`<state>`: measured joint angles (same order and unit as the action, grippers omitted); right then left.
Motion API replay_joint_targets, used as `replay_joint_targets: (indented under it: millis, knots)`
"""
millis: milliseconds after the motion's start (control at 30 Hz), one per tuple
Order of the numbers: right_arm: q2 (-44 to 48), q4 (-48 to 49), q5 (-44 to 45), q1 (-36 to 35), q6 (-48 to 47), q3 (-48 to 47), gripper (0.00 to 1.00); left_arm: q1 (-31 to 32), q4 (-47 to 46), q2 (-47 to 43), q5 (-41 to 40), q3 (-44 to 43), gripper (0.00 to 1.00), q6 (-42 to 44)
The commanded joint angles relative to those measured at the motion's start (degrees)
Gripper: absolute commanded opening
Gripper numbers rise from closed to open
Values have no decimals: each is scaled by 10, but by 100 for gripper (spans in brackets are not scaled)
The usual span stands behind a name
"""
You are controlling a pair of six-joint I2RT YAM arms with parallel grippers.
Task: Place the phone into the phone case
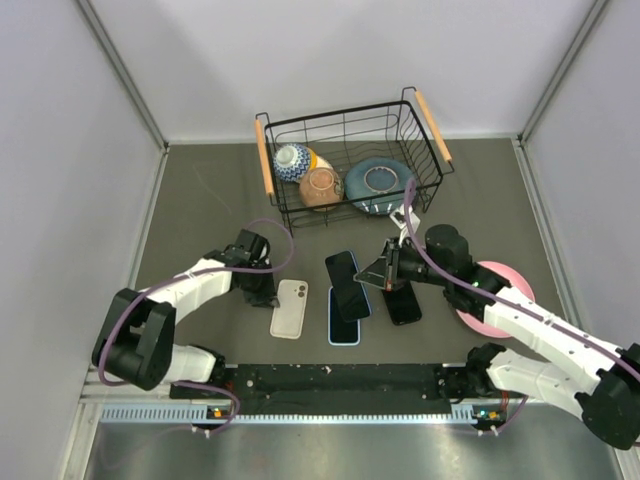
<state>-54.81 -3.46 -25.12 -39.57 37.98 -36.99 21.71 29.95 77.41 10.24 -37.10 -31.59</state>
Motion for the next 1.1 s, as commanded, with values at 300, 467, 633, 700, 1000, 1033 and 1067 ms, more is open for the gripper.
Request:
replay_joint_targets:
  millis: [300,467,633,700,1000,1033,1067]
  knots:
    - [-5,58,3,4,18,7,0,12,-121,-92,47,110,17,-152]
    - [-9,98,34,4,70,32,0,12,-102,-178,37,114,46,-183]
    - [-52,171,72,-10,148,63,0,11,-54,-245,-27,85,44,-166]
    - [-80,185,99,-31,152,60,0,9,-37,-245,-43,75,26,-146]
    - [-219,224,116,-92,166,-7,0,2,-96,-188,-17,117,0,-124]
    - [-241,222,118,-96,168,-25,0,1,-100,-183,-19,122,0,-124]
    - [-251,221,115,-101,170,-33,0,1,-104,-180,-19,126,0,-124]
